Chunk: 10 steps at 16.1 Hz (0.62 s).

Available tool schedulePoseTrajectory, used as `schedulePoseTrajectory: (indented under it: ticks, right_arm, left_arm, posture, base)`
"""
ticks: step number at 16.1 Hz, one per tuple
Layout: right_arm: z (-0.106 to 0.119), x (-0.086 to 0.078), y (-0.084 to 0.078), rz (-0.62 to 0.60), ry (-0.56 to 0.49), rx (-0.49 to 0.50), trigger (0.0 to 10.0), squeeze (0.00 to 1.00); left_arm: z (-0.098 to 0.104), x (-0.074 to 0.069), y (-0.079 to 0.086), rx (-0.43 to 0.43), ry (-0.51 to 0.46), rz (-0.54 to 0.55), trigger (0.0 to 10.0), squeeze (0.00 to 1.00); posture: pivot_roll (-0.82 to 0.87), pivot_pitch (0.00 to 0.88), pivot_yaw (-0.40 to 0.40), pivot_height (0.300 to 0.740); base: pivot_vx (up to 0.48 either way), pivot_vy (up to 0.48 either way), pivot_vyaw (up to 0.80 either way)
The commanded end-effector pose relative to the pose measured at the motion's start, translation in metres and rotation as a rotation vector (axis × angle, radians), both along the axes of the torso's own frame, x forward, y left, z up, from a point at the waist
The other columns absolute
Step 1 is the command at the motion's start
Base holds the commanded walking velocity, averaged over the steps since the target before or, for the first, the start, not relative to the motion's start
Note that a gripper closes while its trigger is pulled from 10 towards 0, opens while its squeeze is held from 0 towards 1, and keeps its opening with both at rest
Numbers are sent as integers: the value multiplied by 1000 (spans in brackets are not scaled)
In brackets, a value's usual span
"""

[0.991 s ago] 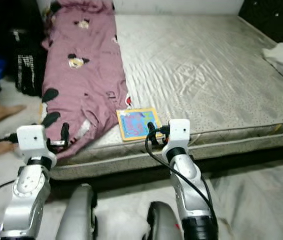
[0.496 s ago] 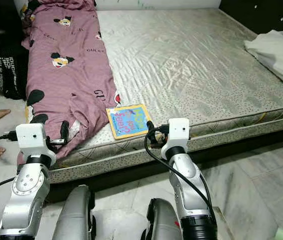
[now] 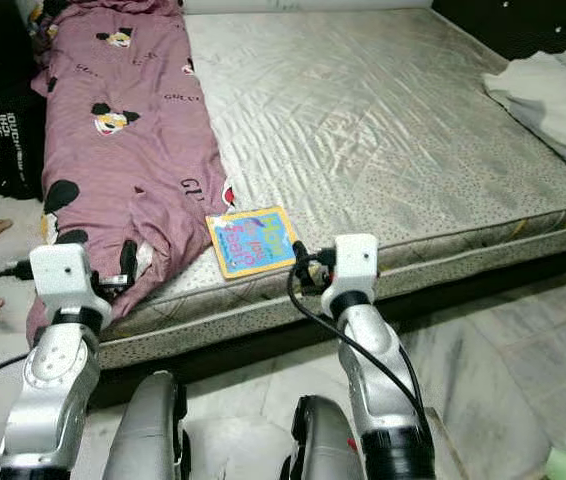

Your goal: Clean up the room

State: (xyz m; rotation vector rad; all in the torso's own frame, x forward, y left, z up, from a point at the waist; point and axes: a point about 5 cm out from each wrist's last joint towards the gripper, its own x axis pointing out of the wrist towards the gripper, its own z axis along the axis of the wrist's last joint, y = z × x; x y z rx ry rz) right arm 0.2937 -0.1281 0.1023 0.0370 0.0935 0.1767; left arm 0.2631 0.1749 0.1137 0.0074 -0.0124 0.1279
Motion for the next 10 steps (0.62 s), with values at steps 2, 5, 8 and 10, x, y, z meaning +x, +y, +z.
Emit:
schedulePoseTrajectory:
  ticks: [2,5,8,10]
  right_arm:
    - [2,2,0,13,-11,-17,10000,0]
    - [1,2,0,14,-11,-15,10000,0]
    - [2,2,2,35,-25,-27,10000,0]
    - [1,2,2,34,-21,-24,10000,0]
  left_arm:
    - [0,2,-3,-25,6,-2,10000,0]
    - [-1,2,-4,-24,9,-9,10000,0]
    - [-1,3,-5,-27,8,-14,10000,0]
    - [0,3,-6,-25,5,-19,10000,0]
  posture:
    - [34,101,-68,626]
    - [36,99,-68,626]
    - [37,92,-66,626]
    - [38,89,-68,626]
  base:
    - [163,0,0]
    - [0,0,0]
    - [0,0,0]
    - [0,0,200]
